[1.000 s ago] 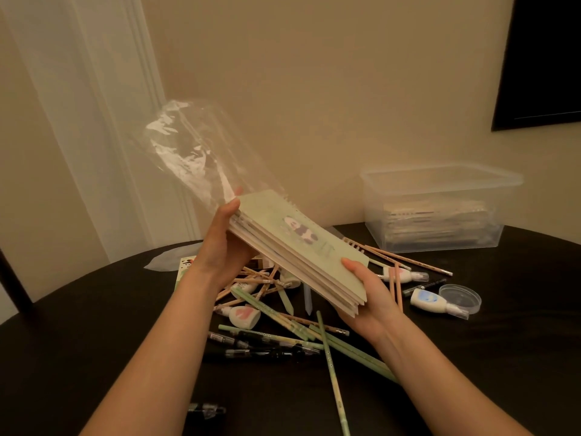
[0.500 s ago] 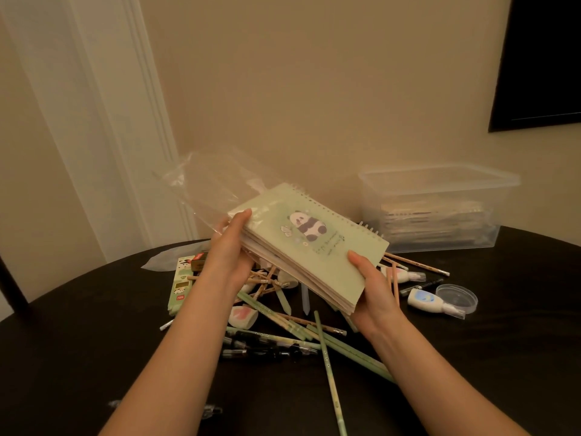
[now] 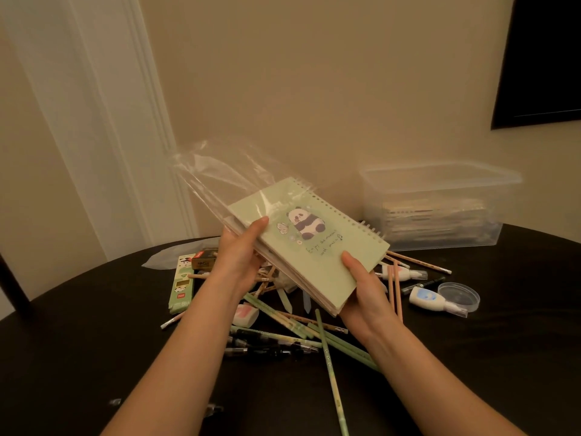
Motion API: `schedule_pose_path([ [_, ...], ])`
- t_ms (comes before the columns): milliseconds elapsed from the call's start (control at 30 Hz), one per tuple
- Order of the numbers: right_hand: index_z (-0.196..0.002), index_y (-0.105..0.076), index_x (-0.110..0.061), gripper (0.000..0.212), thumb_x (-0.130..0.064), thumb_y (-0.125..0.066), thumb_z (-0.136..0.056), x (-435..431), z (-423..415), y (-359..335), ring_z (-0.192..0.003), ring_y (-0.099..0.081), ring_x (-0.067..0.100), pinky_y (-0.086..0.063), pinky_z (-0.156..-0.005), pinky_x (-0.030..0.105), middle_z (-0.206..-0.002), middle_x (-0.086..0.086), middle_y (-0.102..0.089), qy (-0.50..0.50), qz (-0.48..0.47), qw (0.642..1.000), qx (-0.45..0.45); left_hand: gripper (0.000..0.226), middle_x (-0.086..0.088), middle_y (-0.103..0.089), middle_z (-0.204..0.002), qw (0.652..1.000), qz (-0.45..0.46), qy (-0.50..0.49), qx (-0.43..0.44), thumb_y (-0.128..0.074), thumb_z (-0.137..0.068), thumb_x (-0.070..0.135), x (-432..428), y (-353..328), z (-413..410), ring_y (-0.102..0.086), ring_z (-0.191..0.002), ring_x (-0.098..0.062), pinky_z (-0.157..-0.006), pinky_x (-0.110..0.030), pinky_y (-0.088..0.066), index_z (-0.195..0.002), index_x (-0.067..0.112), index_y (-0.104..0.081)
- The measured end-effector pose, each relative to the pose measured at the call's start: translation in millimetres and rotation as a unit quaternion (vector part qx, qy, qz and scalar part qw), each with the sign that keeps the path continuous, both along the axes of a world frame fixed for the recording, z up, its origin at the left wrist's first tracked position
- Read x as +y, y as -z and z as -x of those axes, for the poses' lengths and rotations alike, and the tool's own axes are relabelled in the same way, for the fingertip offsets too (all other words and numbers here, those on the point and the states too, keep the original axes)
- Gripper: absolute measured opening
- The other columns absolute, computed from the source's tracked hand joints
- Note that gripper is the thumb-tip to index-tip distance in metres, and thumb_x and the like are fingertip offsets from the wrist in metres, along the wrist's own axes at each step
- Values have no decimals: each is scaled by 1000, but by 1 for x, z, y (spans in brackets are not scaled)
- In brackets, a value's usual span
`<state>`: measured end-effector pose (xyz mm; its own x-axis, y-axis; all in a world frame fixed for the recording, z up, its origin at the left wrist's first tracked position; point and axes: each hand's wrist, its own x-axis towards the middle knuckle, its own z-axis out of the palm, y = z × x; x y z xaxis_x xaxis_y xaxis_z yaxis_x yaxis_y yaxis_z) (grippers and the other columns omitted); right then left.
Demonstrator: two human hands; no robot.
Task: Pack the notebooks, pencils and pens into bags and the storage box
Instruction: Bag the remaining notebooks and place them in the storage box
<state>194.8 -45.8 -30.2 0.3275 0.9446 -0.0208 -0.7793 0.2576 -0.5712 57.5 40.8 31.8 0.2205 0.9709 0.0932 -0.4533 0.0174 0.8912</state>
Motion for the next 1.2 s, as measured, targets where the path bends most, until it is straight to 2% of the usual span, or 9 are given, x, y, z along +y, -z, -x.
schedule_pose_path([
  [133,-137,-43,-17,45,-12,-52,-93,-1,5,0,-108,-63,28,-59,-69,39,-124,12,-63,7,-22,1000,8,37,-11,-64,-115,998,33,47,23,-59,-88,11,-11,13,-14,-62,-100,-26,-68,-35,-53,-124,13,-50],
  [233,-139,-41,-18,46,-12,-52,-94,-1,2,-1,-111,-61,29,-55,-79,43,-126,12,-61,25,-23,999,21,33,-6,-66,-106,994,22,87,68,-60,-87,12,-17,20,-16,-63,-92,-22,-61,-33,-51,-119,18,-53],
  [333,-139,-42,-19,48,-10,-52,-93,-1,-1,-2,-111,-61,29,-58,-72,42,-126,12,-61,30,-32,998,34,39,-7,-63,-105,988,49,112,90,-68,-76,27,-14,21,-10,-58,-96,-24,-71,-40,-52,-111,17,-57],
  [400,-138,-42,-20,48,-9,-52,-92,-1,-1,-3,-109,-62,28,-59,-67,39,-126,11,-62,28,-35,998,33,44,-12,-61,-111,990,97,93,43,-68,-75,38,-7,19,-5,-57,-105,-29,-85,-44,-51,-111,16,-55],
  [500,-138,-42,-22,50,-8,-54,-91,-2,0,-3,-109,-63,28,-57,-79,45,-124,10,-63,20,-33,999,22,62,-14,-59,-121,991,113,66,-38,-66,-75,43,3,13,-2,-58,-109,-29,-79,-40,-51,-127,14,-50],
  [667,-133,-46,-23,47,-5,-55,-90,-5,5,-5,-104,-64,26,-57,-79,43,-119,9,-65,9,-35,999,-11,47,-10,-65,-119,992,93,16,-78,-64,-85,30,9,10,-8,-63,-105,-28,-73,-40,-53,-128,16,-53],
  [933,-134,-48,-19,45,-11,-55,-91,-3,2,-6,-105,-64,26,-59,-73,40,-121,10,-65,21,-40,999,14,36,-10,-64,-116,997,46,41,-38,-61,-87,9,-22,20,-30,-63,-101,-28,-70,-39,-55,-122,17,-53],
  [1067,-137,-46,-16,51,-15,-56,-88,-2,-1,-6,-109,-63,29,-59,-70,39,-125,12,-63,13,-43,999,18,40,-10,-64,-119,997,38,72,-6,-60,-87,9,-34,30,-36,-62,-106,-28,-81,-42,-53,-126,16,-52],
  [1200,-138,-45,-16,60,-17,-60,-80,-4,1,-8,-113,-61,30,-57,-81,45,-126,12,-62,2,-48,999,11,47,-10,-64,-119,994,71,85,-11,-66,-80,20,-27,25,-26,-61,-104,-28,-74,-41,-53,-124,15,-54],
])
